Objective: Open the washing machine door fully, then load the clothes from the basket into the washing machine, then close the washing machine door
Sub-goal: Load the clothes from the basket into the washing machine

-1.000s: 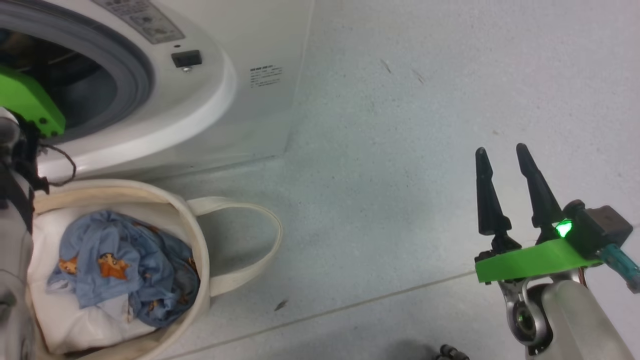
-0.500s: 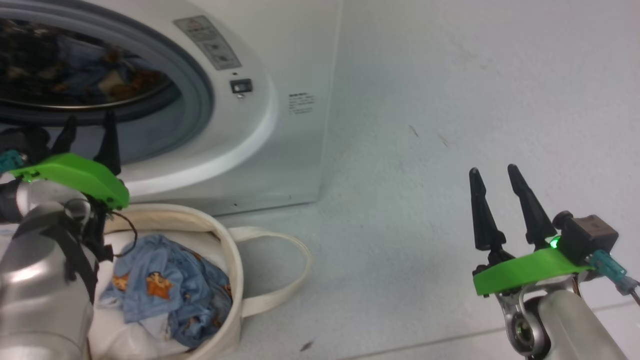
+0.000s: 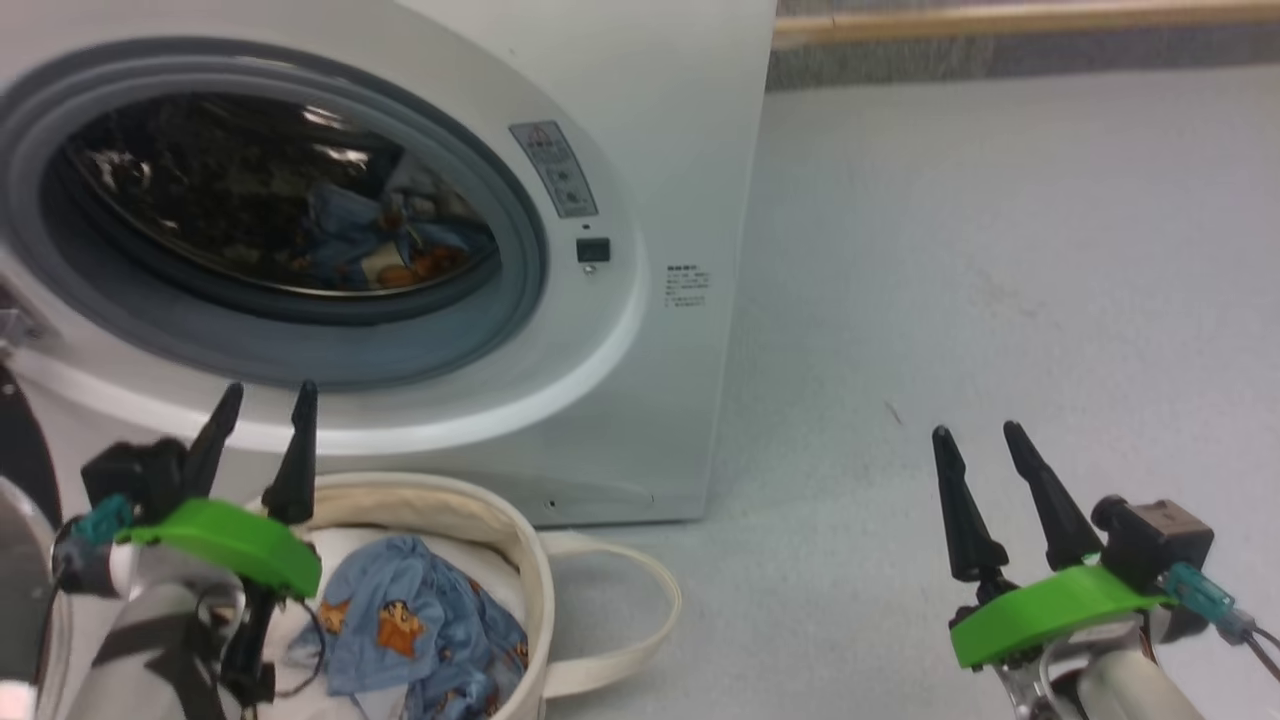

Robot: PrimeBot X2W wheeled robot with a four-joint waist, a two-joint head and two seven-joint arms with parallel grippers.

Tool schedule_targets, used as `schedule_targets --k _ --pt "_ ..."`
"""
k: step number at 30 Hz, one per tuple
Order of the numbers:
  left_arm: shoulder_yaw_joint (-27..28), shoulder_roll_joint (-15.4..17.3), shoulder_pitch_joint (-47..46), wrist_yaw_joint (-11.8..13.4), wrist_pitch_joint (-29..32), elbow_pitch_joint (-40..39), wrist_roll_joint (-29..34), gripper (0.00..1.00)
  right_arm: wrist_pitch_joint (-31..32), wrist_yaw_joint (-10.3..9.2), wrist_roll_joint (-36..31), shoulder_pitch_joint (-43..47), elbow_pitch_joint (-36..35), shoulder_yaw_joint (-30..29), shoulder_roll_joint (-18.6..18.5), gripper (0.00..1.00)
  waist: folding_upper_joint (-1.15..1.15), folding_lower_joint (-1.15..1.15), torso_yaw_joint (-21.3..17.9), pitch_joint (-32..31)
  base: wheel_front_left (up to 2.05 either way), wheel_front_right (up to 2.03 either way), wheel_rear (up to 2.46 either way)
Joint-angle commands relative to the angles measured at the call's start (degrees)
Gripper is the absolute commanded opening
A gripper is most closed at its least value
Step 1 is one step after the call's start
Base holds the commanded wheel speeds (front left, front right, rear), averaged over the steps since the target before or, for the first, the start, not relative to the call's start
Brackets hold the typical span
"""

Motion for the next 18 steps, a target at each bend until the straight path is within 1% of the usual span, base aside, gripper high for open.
schedule_targets --k 1,9,13,18 --pt "2.4 2.8 0.6 -0.3 -0.7 -4.1 -0.7 1.0 -0.7 0.03 0.6 0.6 -1.4 1.2 -1.2 1.0 0.0 0.01 1.3 -3.4 0.0 0.0 0.0" --pt "5.4 3.8 9.5 -0.3 -0.7 -11.9 -1.1 1.0 -0.7 0.03 1.2 2.3 -1.6 0.2 -2.4 1.0 0.0 0.01 2.0 -5.7 0.0 0.0 0.0" --pt "7.1 4.4 12.0 -0.3 -0.7 -14.0 -0.6 1.0 -0.7 0.03 1.0 2.9 -1.6 -0.1 -2.4 1.0 0.0 0.01 2.3 -6.1 0.0 0.0 0.0" --pt "8.2 4.2 13.3 -0.3 -0.7 -15.2 -0.3 1.0 -0.7 0.03 0.5 3.3 -1.8 -1.0 -2.4 1.0 0.0 0.01 2.4 -6.2 0.0 0.0 0.0"
